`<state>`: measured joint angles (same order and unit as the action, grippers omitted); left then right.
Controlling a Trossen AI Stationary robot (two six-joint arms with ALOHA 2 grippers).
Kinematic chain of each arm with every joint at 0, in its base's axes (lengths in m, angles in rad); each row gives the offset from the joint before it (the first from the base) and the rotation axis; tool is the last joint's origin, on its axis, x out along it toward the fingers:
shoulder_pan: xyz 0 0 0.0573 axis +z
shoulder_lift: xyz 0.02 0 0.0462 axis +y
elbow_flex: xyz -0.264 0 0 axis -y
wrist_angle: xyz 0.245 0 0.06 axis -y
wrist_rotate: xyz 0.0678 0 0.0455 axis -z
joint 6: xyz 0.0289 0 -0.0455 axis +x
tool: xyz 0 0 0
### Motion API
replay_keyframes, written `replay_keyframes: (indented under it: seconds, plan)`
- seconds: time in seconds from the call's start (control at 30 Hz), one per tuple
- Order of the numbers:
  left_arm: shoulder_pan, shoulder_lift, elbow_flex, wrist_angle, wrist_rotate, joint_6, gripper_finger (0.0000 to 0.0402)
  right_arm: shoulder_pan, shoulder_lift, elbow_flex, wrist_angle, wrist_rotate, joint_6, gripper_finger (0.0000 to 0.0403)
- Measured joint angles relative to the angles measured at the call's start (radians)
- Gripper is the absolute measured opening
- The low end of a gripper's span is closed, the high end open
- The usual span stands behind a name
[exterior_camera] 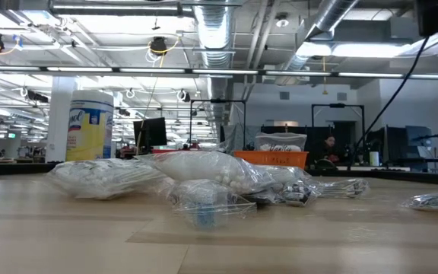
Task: Pick & Place Travel size toiletries
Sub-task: Put the black hair comb into the bottom red bin
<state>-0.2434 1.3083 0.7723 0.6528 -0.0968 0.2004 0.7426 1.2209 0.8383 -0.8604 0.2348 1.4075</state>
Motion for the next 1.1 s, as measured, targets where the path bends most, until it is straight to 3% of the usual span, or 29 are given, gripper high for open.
replay_keyframes:
  seconds: [0.7,1.1]
  plan:
    - [-0.005,0.000,0.000,-0.046,-0.008,-0.102,0.0117,-0.251,0.000,0.000,0.171,-0.002,-0.551,0.0141]
    - [-0.005,0.000,0.000,-0.084,-0.007,-0.160,0.0117,-0.360,0.001,0.000,0.229,-0.001,-0.763,0.0141]
